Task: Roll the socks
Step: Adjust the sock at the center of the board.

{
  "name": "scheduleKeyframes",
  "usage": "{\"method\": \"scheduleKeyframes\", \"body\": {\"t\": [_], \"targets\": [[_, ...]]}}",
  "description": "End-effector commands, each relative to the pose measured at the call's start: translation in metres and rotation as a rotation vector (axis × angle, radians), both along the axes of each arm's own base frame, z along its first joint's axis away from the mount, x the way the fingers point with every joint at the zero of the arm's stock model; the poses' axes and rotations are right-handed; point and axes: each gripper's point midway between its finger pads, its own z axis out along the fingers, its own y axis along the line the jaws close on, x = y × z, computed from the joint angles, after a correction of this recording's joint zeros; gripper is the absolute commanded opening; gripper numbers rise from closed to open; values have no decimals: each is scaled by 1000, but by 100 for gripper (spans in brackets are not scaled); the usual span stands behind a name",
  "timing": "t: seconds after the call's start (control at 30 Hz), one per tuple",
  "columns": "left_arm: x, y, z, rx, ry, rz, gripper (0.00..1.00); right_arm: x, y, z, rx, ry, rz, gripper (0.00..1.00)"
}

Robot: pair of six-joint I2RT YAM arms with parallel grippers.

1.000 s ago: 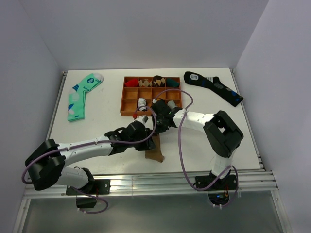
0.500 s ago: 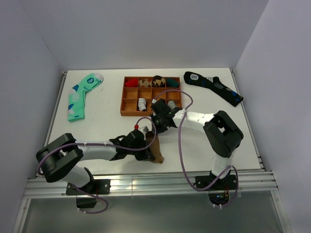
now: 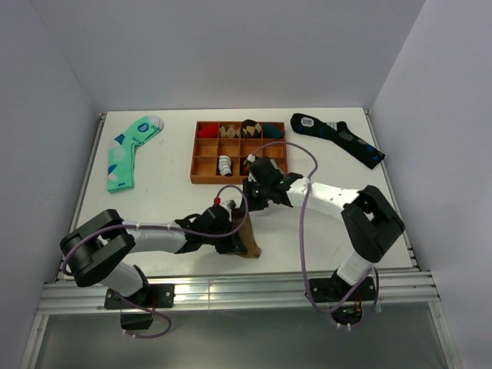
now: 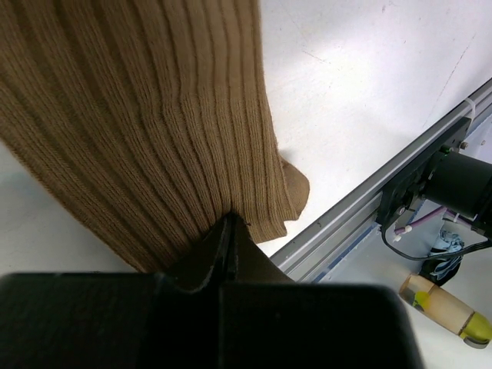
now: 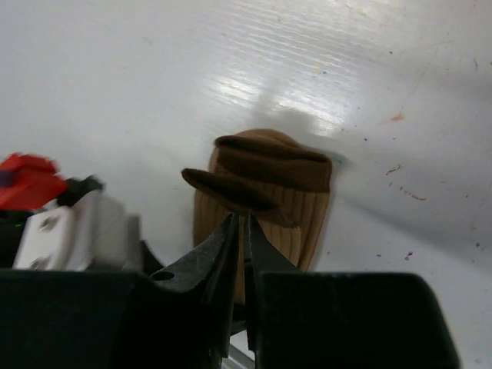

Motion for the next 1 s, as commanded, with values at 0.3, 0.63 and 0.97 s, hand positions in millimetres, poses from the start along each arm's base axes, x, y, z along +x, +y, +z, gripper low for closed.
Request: {"method": "scheduleKeyframes", "body": {"t": [0.3, 0.63, 0.97], "targets": [[10, 9, 3, 38, -13, 13, 0, -23, 1, 24, 218, 18, 11, 13], [13, 8, 3, 46, -11, 2, 0, -57, 11, 10, 330, 123, 124, 10], [15, 8, 2, 58, -8, -6, 0, -59, 16, -18, 276, 176, 146, 1]]}}
